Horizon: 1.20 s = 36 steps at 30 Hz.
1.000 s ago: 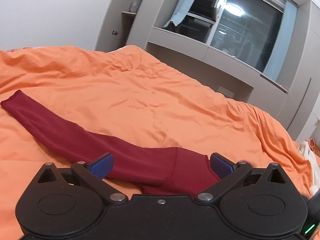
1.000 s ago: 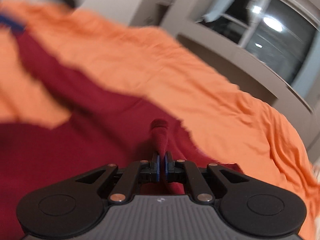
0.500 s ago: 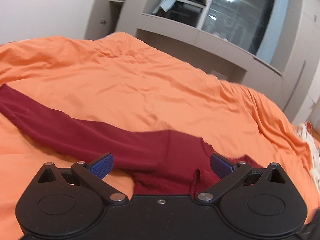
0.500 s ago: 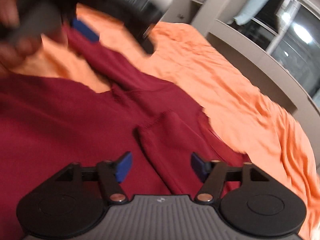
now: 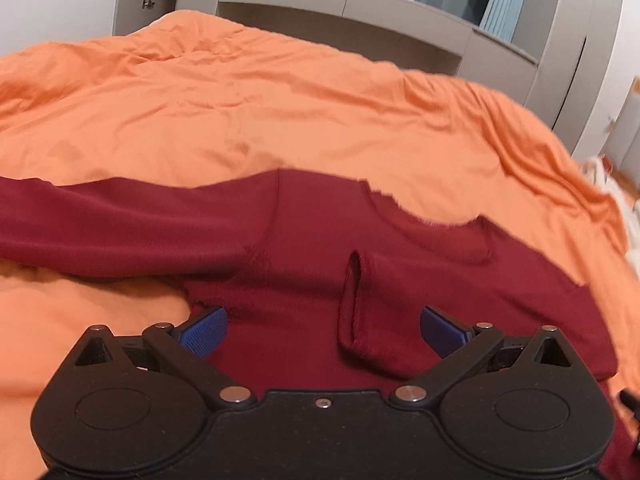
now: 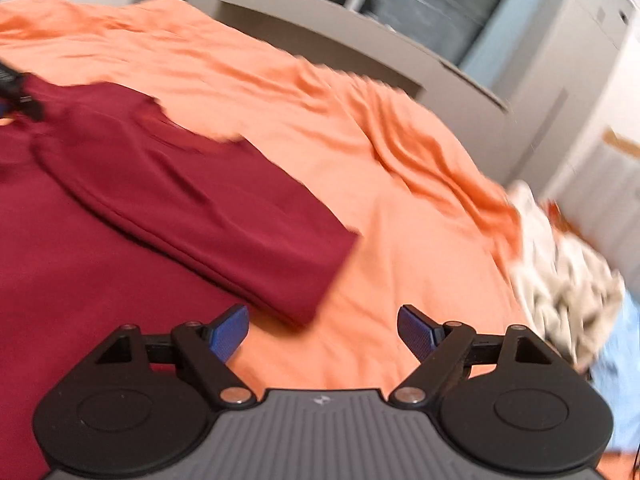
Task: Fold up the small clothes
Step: 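Carry the cuff across the sweater body with the right tool and release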
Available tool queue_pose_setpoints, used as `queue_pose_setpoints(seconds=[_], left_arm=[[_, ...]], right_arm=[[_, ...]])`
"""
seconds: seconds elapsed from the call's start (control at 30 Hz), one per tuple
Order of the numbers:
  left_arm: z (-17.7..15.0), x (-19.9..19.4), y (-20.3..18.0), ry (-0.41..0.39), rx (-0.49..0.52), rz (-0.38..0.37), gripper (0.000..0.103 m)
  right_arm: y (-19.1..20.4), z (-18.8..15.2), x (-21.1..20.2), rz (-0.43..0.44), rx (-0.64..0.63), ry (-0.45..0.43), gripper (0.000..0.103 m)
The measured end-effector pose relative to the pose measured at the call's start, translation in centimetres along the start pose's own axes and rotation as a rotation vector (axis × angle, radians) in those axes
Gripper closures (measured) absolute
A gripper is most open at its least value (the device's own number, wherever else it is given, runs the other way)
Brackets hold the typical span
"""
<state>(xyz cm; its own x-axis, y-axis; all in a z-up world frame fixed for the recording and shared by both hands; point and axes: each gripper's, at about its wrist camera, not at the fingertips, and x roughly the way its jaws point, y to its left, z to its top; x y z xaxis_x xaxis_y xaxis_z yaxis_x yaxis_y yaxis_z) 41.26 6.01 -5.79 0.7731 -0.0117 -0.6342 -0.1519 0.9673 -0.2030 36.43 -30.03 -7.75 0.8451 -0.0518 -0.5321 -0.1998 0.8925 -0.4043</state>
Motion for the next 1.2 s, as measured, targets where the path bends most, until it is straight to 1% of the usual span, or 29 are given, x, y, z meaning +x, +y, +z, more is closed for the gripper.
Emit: queue_pose_setpoints(seconds=[0.07,0.13,0.2,0.23,0.3,0.37,0.4,0.5,0.53,0.57,0.63,0.7,0.73,0.83,0.87,0.9,0.97,1.1,1.13,1.2], left_arm=[[-0.2,0.6,0.0,0.022,0.006,0.007,0.001],[-0.5,1.3,0.1,0.05,0.006,0.02,0.001],[-0.8,1.9,0.5,0.082,-0.006,0.033,0.001],[-0.9,2.2,0.7,0.098,-0.014,0.041,0.001],[-1.0,2.8,0.9,0.126,-0.026,0.057,0.001],[-1.2,3.1,0.9,0.137,-0.023,0.063,0.001],[-1.2,3.2,0.8,0.141,-0.013,0.07,0.001],[-1.5,3.5,0.2,0.152,0.026,0.095,0.001],[-1.6,3.6,-0.1,0.156,0.041,0.103,0.001],[-1.7,3.7,-0.2,0.161,0.056,0.112,0.001],[-1.7,3.7,-0.5,0.163,0.07,0.12,0.001],[-1.7,3.6,-0.4,0.164,0.069,0.12,0.001],[-1.8,3.6,-0.4,0.164,0.067,0.118,0.001],[-1.7,3.7,-0.4,0.164,0.068,0.119,0.001],[-1.7,3.7,-0.4,0.165,0.069,0.119,0.001],[-1.7,3.7,-0.3,0.166,0.07,0.12,0.001],[-1.7,3.7,-0.3,0.167,0.072,0.121,0.001],[-1.7,3.7,-0.5,0.168,0.076,0.124,0.001],[-1.8,3.7,-0.5,0.167,0.076,0.125,0.001],[-1.7,3.7,-0.6,0.167,0.075,0.124,0.001]], right_arm=[[-0.8,-0.7,0.8,-0.002,0.022,0.033,0.017],[-0.7,-1.1,1.8,-0.006,0.003,0.048,0.018],[-0.2,-1.2,2.8,0.003,-0.022,0.065,0.023],[-0.1,-1.2,3.5,0.019,-0.022,0.066,0.028],[0.2,-1.3,4.3,0.041,-0.027,0.051,0.032],[0.3,-1.1,4.8,0.037,-0.048,0.029,0.041],[0.4,-1.0,5.1,0.035,-0.059,0.018,0.044],[0.8,-0.7,5.9,0.041,-0.093,0.008,0.059],[0.9,-0.6,6.1,0.052,-0.095,0.013,0.076],[0.9,-0.6,6.2,0.065,-0.094,0.017,0.09],[0.7,-0.5,5.9,0.065,-0.081,0.013,0.092],[-0.1,-0.1,5.7,0.079,-0.014,0.012,0.094],[-0.9,0.1,5.6,0.094,0.051,0.023,0.095],[-3.7,0.2,6.0,0.174,0.327,0.082,0.095],[-4.3,-0.1,6.3,0.197,0.392,0.102,0.096],[-4.6,-0.4,6.5,0.208,0.427,0.117,0.096],[-4.7,-0.9,7.0,0.227,0.455,0.144,0.096],[-4.7,-1.0,7.1,0.224,0.447,0.147,0.094],[-4.6,-1.0,7.1,0.219,0.44,0.15,0.092],[-4.5,-1.0,6.9,0.223,0.428,0.156,0.083]])
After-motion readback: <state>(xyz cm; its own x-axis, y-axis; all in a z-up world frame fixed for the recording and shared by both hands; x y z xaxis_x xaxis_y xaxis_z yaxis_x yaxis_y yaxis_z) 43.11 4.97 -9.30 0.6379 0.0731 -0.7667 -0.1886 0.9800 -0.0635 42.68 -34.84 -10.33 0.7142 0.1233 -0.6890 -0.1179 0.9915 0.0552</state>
